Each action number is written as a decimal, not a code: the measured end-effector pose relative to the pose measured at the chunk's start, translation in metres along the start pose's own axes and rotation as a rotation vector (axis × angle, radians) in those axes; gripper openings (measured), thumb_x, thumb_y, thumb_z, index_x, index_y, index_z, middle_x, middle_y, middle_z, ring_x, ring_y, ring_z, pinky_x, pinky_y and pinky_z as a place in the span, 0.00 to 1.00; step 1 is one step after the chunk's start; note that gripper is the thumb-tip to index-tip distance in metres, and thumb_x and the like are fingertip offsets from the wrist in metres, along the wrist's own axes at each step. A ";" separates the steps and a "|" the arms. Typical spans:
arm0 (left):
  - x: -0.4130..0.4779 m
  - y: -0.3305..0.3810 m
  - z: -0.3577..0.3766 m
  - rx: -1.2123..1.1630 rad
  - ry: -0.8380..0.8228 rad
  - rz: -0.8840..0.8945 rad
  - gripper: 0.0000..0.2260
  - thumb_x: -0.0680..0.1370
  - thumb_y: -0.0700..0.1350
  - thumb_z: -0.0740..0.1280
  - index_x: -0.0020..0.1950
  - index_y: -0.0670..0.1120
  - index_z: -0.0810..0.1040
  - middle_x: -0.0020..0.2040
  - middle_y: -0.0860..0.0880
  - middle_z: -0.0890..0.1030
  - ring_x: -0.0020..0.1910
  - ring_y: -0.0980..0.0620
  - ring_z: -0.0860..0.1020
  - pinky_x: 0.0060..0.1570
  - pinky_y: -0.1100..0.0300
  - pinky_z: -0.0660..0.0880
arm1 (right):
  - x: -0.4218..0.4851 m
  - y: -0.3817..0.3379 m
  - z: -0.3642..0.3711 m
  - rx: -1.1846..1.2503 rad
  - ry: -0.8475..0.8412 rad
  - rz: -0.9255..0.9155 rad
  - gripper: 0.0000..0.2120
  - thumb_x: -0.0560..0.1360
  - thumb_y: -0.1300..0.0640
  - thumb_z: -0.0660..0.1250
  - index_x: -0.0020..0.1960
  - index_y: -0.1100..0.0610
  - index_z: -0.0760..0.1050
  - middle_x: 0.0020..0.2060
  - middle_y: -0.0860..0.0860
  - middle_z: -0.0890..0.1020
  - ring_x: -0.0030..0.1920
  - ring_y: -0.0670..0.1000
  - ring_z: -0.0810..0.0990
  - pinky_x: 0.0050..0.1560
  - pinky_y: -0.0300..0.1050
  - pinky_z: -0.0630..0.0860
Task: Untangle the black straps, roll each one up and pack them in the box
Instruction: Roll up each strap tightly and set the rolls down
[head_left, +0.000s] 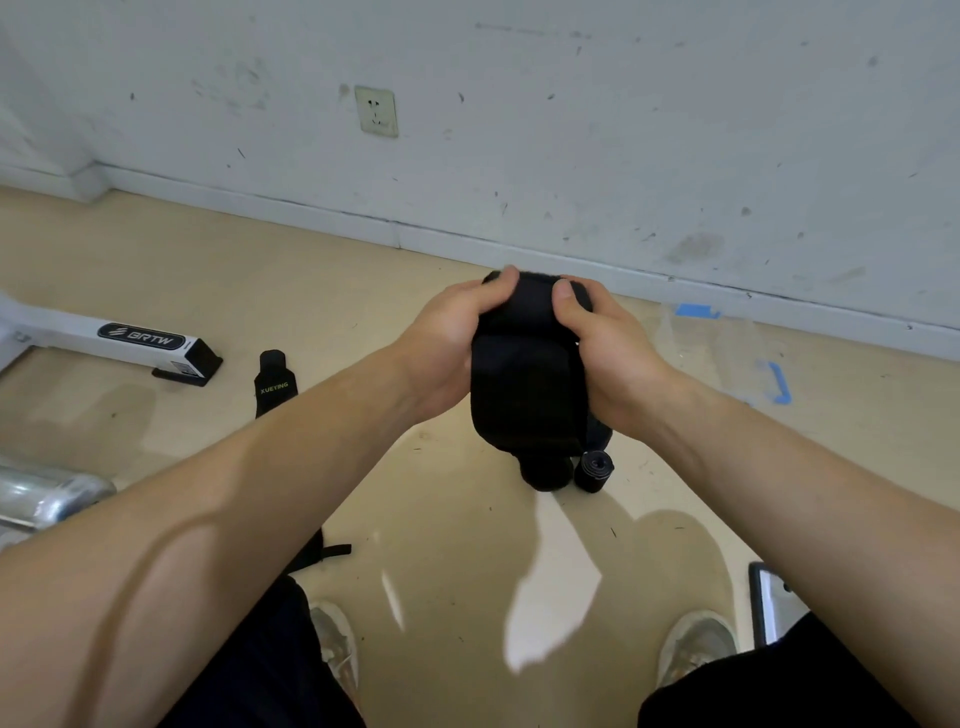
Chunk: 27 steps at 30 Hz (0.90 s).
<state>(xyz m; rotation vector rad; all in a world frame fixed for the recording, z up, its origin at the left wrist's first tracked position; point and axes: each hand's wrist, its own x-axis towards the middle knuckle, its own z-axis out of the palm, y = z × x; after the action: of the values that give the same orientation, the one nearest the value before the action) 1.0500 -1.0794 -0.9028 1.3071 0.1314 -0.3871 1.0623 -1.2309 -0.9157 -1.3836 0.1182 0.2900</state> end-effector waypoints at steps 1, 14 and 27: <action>0.001 0.000 0.001 0.000 0.013 -0.028 0.23 0.86 0.56 0.58 0.70 0.40 0.78 0.64 0.40 0.83 0.63 0.41 0.82 0.65 0.49 0.78 | 0.001 -0.002 -0.001 0.040 0.017 0.006 0.14 0.84 0.51 0.62 0.66 0.56 0.73 0.60 0.55 0.82 0.58 0.55 0.84 0.60 0.57 0.81; -0.002 -0.024 0.016 0.497 0.186 -0.031 0.18 0.87 0.55 0.55 0.66 0.43 0.72 0.60 0.45 0.80 0.60 0.45 0.79 0.63 0.46 0.77 | 0.005 -0.013 -0.011 -0.025 0.156 0.166 0.24 0.81 0.35 0.59 0.59 0.54 0.79 0.48 0.51 0.87 0.49 0.53 0.87 0.45 0.49 0.84; -0.010 -0.027 0.024 0.359 0.029 -0.139 0.06 0.82 0.43 0.69 0.58 0.44 0.77 0.55 0.44 0.84 0.55 0.46 0.84 0.58 0.50 0.82 | 0.005 -0.012 -0.024 -0.078 0.199 0.294 0.22 0.79 0.35 0.63 0.59 0.52 0.79 0.51 0.53 0.87 0.49 0.55 0.87 0.49 0.52 0.84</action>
<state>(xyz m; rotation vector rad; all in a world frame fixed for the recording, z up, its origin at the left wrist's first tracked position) 1.0281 -1.1057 -0.9176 1.6638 0.1842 -0.5272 1.0726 -1.2556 -0.9099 -1.4712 0.4823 0.4039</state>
